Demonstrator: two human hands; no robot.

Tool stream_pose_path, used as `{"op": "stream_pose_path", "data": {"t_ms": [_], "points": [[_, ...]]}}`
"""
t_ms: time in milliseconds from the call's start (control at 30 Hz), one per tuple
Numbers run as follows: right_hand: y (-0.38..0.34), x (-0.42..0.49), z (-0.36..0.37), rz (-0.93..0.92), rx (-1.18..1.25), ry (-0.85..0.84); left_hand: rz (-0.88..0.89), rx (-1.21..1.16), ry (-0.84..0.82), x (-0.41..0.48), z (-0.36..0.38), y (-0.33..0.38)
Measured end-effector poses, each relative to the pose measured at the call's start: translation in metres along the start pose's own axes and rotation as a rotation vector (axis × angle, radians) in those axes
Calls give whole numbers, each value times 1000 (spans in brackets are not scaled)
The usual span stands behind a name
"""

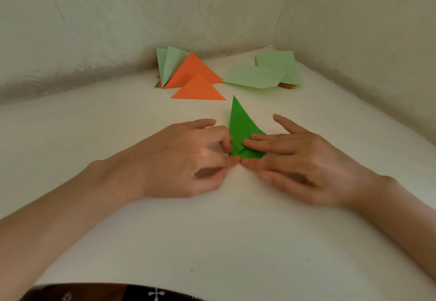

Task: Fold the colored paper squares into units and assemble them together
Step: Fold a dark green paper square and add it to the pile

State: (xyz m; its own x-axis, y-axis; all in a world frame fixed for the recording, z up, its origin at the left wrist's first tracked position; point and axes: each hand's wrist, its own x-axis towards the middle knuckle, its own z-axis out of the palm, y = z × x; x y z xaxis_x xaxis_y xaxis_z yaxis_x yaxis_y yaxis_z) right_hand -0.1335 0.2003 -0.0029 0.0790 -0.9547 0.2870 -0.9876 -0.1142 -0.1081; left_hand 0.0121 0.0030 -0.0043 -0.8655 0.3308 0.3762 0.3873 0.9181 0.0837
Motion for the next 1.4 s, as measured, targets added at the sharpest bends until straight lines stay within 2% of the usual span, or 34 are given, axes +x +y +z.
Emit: {"op": "stream_pose_path", "data": {"t_ms": [233, 367, 467, 600, 833, 933, 1067, 1233, 1400], "points": [[3, 3, -2, 12, 33, 72, -25, -36, 54, 1, 0, 1], [6, 1, -5, 131, 248, 137, -24, -14, 86, 1, 2, 0], [7, 2, -5, 224, 312, 70, -58, 20, 62, 3, 4, -2], [3, 8, -3, 203, 295, -34, -129, -66, 36, 7, 5, -6], [0, 9, -4, 214, 304, -24, -7, 107, 61, 10, 5, -6], [-1, 12, 0, 219, 241, 36, -83, 12, 43, 9, 6, -4], [-5, 17, 3, 317, 268, 115, -283, -257, 81, 10, 11, -3], [-2, 26, 6, 560, 258, 135, -345, -307, 98, 9, 14, -7], [0, 30, 7, 716, 352, 100, -449, -322, 94, 10, 16, -7]]}}
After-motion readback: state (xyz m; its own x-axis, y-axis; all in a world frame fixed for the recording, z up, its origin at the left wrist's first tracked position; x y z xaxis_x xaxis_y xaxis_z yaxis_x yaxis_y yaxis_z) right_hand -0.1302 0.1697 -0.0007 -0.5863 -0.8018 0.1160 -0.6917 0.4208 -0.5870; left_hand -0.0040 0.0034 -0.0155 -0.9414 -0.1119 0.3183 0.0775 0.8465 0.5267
